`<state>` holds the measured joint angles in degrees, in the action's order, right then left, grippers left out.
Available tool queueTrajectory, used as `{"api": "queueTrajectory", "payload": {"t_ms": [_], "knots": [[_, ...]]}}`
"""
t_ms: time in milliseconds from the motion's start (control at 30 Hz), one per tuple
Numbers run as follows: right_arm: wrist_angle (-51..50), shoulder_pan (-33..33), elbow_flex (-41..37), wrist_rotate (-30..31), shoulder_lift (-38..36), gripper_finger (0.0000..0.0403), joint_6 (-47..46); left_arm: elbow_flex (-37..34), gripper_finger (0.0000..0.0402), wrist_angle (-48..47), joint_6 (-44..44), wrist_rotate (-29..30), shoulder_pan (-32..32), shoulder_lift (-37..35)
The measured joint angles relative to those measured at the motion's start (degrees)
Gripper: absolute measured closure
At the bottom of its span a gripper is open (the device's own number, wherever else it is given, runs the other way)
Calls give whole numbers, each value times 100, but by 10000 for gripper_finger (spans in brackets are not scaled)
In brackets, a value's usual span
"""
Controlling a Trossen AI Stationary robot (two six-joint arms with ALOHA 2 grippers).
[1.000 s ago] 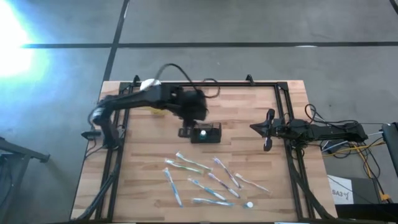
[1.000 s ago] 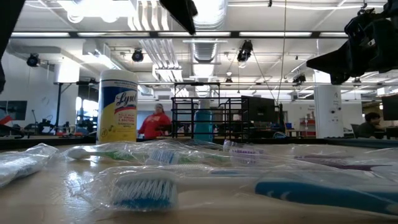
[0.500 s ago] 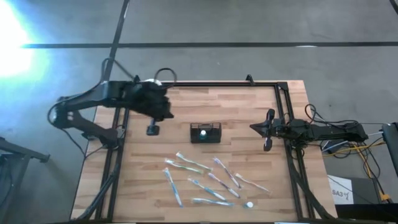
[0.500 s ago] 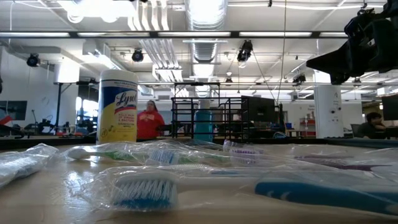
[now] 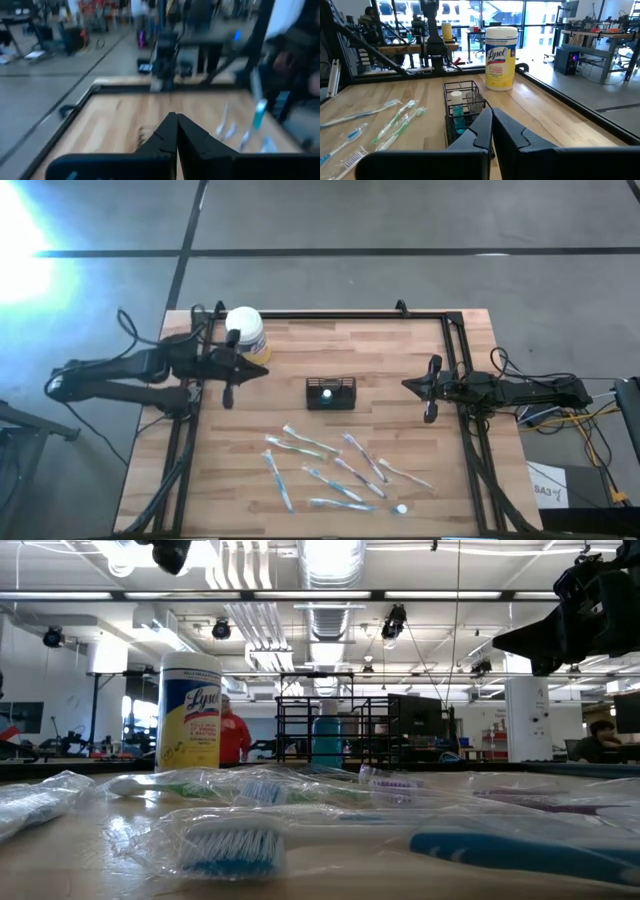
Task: Pick & Place toothbrushing station
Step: Put the blue mouthwash into the wire organizer
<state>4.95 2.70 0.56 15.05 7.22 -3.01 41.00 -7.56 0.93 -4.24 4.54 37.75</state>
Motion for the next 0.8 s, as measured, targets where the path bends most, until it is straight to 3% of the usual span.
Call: {"api": "queueTrajectory", "payload": {"t_ms": [167, 400, 800], "knots": [[0, 0, 0, 0, 0, 394, 0, -1082, 394, 1092, -268, -519, -10, -587], [1, 0, 0, 0, 0, 394, 2, -2526, 398, 1963, -213, -370, 2, -1126], [2, 0, 0, 2, 0, 394, 38, -3061, 398, 1696, 70, 10, 9, -2227]]}}
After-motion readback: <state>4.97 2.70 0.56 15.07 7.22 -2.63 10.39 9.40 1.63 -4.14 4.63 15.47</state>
